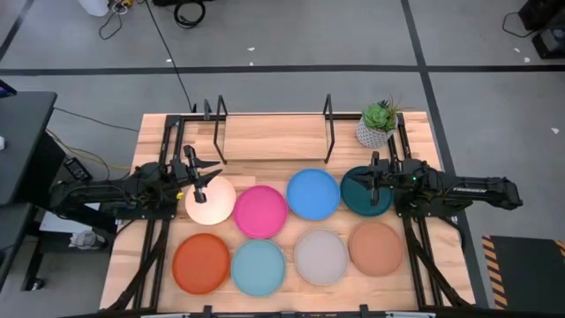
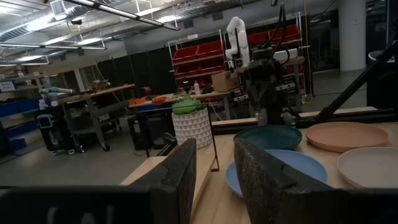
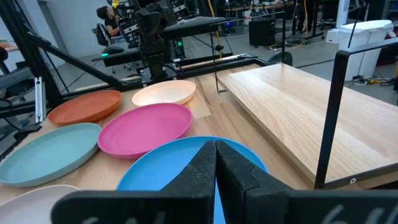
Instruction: Place and stack plates onto a shelf
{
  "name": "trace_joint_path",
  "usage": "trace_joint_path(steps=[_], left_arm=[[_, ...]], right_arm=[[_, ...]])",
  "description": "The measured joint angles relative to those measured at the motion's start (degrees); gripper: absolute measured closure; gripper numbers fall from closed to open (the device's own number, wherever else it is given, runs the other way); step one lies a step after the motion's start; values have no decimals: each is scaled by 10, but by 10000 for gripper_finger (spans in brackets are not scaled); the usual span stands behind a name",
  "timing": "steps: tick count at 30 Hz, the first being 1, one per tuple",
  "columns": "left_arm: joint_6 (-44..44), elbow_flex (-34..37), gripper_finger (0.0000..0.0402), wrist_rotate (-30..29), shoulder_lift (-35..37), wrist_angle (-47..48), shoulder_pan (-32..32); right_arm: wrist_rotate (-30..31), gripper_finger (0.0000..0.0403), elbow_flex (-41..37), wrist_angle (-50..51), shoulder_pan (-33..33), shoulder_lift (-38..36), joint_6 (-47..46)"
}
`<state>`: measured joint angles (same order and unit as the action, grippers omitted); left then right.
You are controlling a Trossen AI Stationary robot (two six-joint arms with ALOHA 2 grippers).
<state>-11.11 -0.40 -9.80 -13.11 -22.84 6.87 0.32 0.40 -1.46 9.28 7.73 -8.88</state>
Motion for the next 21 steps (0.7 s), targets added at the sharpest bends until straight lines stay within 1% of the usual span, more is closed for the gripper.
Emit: trace_joint_path(steps=[18,21], left_arm=[[0,0,285,0,0,0,0],[-32,0,285,0,0,-8,0]], right_arm=[[0,387,0,0,0,0,0],[0,387,0,0,0,0,0]])
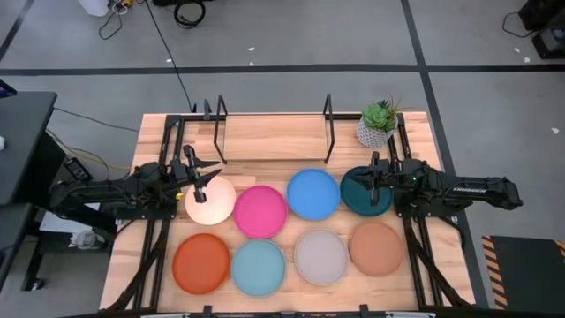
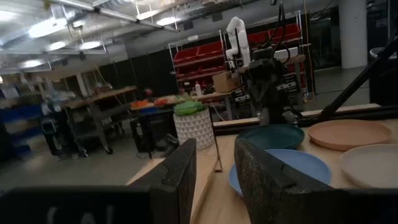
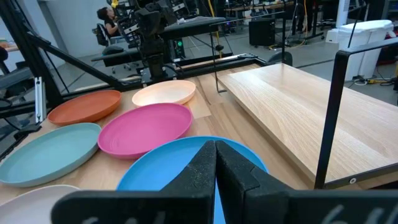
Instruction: Place and stack plates onto a shelf
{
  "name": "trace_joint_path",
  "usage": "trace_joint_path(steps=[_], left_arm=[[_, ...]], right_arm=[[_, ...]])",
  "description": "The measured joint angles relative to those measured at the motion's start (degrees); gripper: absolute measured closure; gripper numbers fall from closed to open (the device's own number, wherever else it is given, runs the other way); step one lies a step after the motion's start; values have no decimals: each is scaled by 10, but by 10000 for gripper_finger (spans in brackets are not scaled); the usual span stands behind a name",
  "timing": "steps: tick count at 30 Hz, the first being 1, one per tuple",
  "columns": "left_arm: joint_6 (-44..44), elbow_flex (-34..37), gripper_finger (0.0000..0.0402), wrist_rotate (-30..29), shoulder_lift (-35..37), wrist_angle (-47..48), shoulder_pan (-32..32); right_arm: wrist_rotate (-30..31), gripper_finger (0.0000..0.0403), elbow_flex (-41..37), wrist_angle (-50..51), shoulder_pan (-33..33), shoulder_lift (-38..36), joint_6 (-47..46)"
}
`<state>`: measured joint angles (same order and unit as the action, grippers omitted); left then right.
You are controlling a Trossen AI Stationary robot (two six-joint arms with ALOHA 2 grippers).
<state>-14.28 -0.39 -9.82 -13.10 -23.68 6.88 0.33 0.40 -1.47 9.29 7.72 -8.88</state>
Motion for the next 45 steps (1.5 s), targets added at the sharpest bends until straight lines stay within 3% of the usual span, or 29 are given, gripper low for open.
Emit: trace_joint_path(steps=[11,17,28,34,41,45], left_arm=[[-12,0,285,0,0,-1,0],[79,0,285,0,0,-2,0],[81,0,285,0,0,-4,0],[109,0,285,0,0,-71,0],[97,0,285,-21,0,-123,0],[68,0,285,-51,0,-120,0]], right_arm=[[0,387,0,-2,0,0,0],[0,387,0,-27,0,0,0],[-13,387,0,-80,0,0,12],[-17,387,0,-79,-1,0,29],[65,387,0,-80,2,12,37],[74,387,0,-81,4,39,42]])
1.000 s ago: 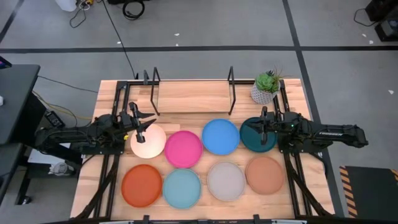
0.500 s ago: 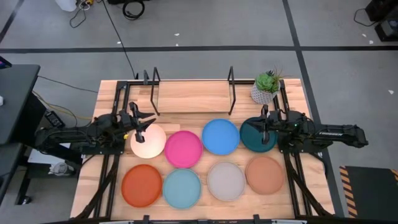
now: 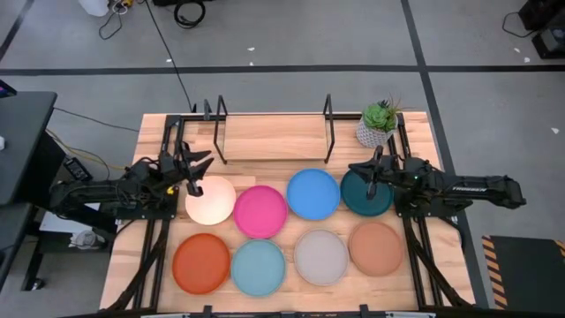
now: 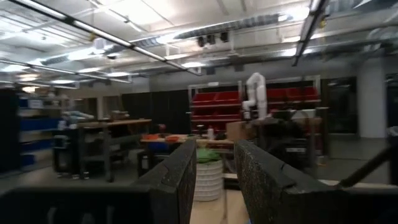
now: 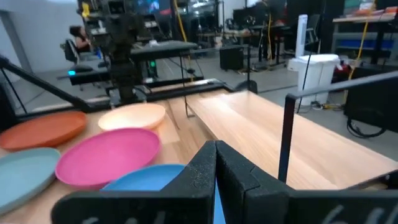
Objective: Place and stack plates onto a shelf
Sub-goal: Put the blue plate on the shelf
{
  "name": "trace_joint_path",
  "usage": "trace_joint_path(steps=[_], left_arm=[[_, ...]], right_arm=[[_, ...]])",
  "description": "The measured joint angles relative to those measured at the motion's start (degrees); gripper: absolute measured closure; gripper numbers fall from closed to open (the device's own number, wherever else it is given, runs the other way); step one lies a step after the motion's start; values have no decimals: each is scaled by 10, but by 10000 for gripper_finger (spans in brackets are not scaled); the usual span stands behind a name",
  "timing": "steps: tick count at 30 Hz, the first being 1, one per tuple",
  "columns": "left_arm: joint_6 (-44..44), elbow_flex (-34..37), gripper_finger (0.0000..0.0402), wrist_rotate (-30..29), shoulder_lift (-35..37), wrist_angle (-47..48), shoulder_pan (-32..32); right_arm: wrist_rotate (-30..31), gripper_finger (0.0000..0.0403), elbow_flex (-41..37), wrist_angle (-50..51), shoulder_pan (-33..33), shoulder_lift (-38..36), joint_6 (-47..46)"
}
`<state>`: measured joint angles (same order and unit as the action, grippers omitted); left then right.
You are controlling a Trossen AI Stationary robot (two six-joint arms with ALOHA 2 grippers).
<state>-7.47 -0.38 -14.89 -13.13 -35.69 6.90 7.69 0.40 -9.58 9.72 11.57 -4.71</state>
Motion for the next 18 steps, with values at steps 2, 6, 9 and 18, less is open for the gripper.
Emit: trace_joint_path(steps=[2,6,9,18], left_arm=[[-21,0,285,-9,0,0,0],[-56,0,285,-10,0,1,0],[-52,0,285,-10,0,13,0],[-21,0,285,-4,0,41,0]], right_arm=[[0,387,0,-13,0,15,-1],[-8,387,0,-45,0,45,-7],[-11,387,3,-58,0,68,-28],[-16,368,44,-61,-21,190,-47]])
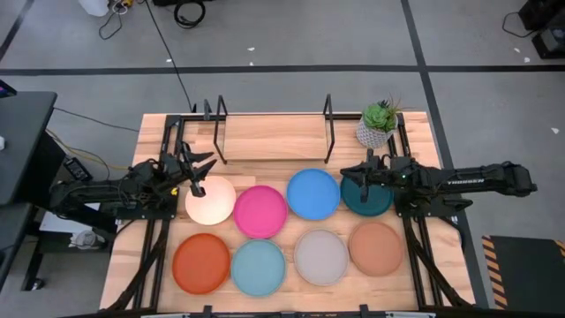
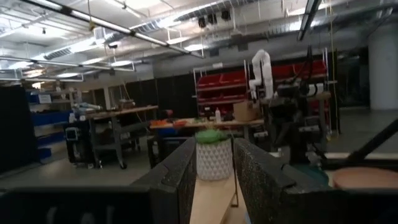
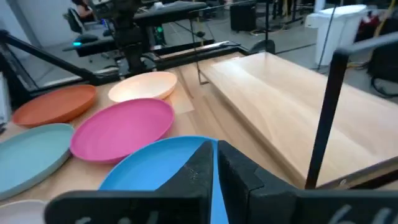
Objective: Place and stack plates onto a shelf
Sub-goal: Put the blue plate on the shelf
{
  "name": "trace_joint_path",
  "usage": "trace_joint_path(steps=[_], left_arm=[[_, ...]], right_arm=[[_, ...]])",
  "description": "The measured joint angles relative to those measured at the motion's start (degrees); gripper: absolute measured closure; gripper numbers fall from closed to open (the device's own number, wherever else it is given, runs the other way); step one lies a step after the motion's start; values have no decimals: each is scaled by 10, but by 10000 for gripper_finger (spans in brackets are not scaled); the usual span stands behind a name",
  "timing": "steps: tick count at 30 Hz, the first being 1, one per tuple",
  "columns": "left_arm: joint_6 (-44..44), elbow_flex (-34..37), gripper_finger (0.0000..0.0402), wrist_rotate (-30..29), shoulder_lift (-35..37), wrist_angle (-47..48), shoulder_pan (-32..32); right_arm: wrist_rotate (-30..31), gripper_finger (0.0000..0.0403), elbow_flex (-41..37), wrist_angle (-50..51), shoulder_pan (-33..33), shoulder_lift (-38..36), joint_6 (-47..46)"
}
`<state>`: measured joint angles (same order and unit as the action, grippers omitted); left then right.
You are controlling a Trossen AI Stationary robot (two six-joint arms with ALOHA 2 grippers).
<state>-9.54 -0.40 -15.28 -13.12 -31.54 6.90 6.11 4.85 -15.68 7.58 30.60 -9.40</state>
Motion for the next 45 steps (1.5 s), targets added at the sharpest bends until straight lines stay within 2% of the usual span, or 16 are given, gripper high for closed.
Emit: trace_joint_path(steps=[6,11,18,25,29,32,37,40,45], left_arm=[[14,0,285,13,0,2,0],[14,0,285,27,0,-3,0],[14,0,285,26,0,-27,0],[14,0,285,26,0,-62,0],[14,0,285,31,0,-58,0],[15,0,285,59,0,-56,0],[30,0,285,99,0,-51,0],[31,-5,285,97,0,-23,0],[48,-67,285,35,-5,135,0]], right_arm=[[-12,327,62,21,-39,91,18],[21,292,121,82,-79,167,20],[38,256,168,80,-120,285,45],[41,246,227,94,-171,409,65],[82,247,285,152,-201,481,68],[105,245,333,190,-215,531,68],[77,235,407,239,-225,583,69],[54,225,436,255,-229,603,70],[48,215,455,291,-239,637,67]])
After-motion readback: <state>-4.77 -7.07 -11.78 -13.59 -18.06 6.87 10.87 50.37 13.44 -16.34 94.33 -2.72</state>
